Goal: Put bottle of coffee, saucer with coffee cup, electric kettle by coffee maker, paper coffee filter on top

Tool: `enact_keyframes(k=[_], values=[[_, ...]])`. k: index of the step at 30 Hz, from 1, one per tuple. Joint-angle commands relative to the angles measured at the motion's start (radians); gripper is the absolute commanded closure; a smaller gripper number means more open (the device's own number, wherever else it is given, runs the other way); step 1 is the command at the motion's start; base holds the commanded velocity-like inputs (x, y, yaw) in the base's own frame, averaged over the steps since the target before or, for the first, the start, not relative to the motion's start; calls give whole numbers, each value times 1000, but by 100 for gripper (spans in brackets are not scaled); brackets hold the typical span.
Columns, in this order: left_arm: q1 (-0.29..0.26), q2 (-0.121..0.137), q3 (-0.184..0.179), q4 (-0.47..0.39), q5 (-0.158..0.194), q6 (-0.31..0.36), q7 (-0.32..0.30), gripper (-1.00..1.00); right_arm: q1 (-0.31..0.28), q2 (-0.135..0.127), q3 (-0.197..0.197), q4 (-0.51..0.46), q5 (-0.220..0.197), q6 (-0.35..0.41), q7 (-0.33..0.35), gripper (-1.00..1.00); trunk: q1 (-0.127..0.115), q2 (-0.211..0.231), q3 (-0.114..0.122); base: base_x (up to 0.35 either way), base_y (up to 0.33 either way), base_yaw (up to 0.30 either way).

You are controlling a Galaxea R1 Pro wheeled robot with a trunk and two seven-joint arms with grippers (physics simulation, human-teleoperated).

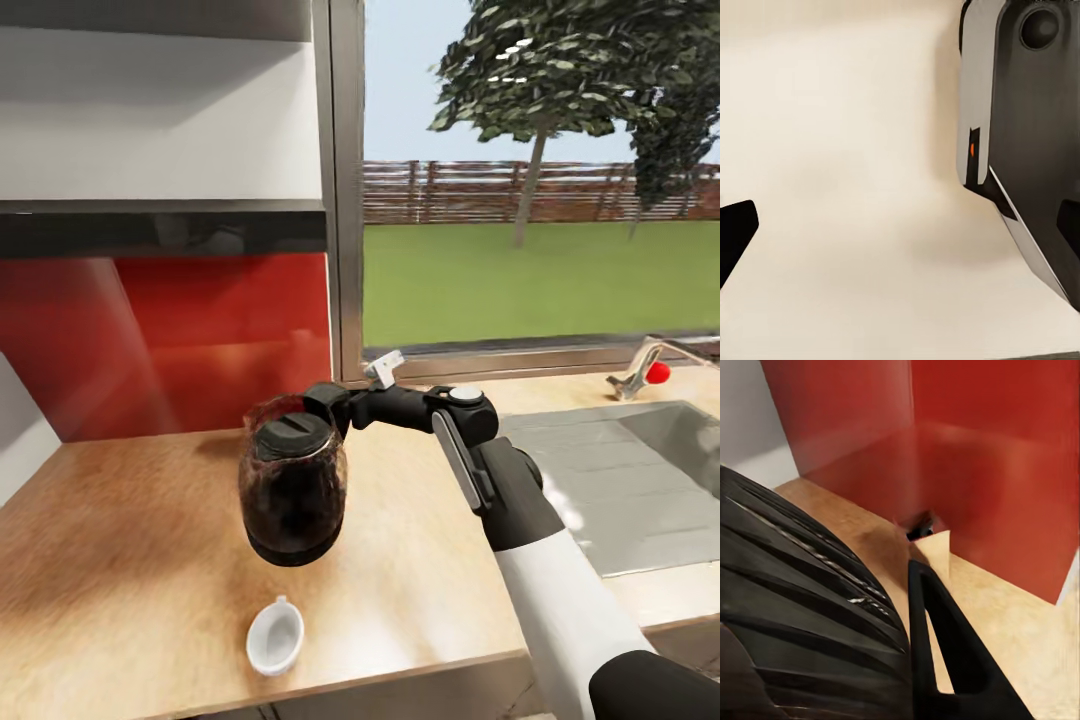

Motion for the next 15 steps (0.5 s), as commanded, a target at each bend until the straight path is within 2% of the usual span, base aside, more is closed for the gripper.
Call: enact_keyframes(k=[1, 5, 15], values=[[-1, 0, -9, 4, 10, -6, -5, -100, -1, 1, -1, 0, -7, 8, 1, 100, 0, -2, -2, -273, -3, -259], [-1, 0, -9, 3, 10, -7, -5, -100, -1, 1, -1, 0, -7, 8, 1, 100, 0, -2, 0, -126, -1, -260], [-1, 0, -9, 3, 10, -6, -6, -100, -1, 0, -1, -22, -7, 9, 1, 100, 0, -2, 1, -10, 0, -260]])
